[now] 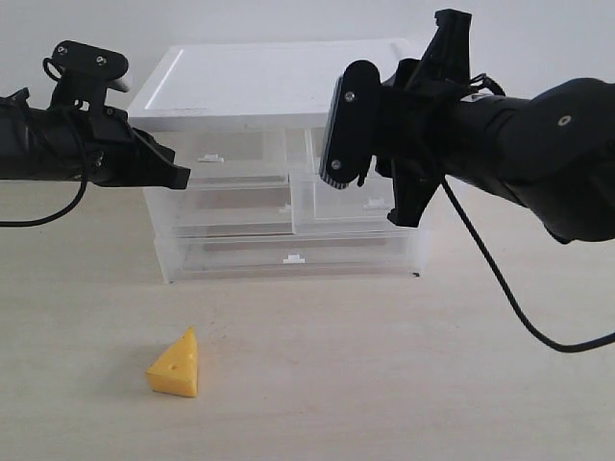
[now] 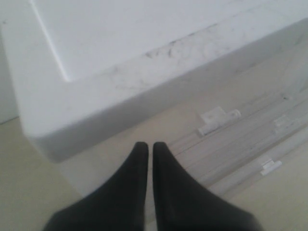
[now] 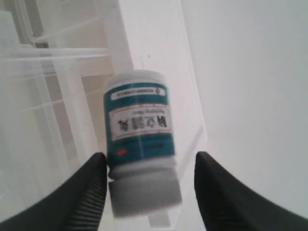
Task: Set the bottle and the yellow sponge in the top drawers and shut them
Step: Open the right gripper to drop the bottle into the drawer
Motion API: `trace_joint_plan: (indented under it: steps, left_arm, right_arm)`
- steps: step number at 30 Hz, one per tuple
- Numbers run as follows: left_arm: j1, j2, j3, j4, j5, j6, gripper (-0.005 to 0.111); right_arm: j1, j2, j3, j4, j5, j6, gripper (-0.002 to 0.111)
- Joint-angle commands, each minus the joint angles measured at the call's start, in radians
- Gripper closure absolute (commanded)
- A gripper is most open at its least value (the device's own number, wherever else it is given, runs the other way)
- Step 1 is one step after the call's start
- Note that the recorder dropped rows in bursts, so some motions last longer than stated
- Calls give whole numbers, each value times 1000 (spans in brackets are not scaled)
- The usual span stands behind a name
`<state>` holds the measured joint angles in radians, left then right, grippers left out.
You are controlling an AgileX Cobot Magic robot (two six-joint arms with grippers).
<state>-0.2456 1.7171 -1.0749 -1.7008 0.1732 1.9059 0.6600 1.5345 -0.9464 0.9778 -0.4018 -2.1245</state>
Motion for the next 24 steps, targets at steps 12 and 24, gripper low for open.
trace_joint_plan:
  steps: [12,24]
  left_arm:
    - [3,0,4,0,3,7,103]
    - [3,0,4,0,3,10,103]
  right_arm:
    - [-1,-1,-9,13,-141,-4,60]
    - [-1,-106,-9,301,-161,77,91]
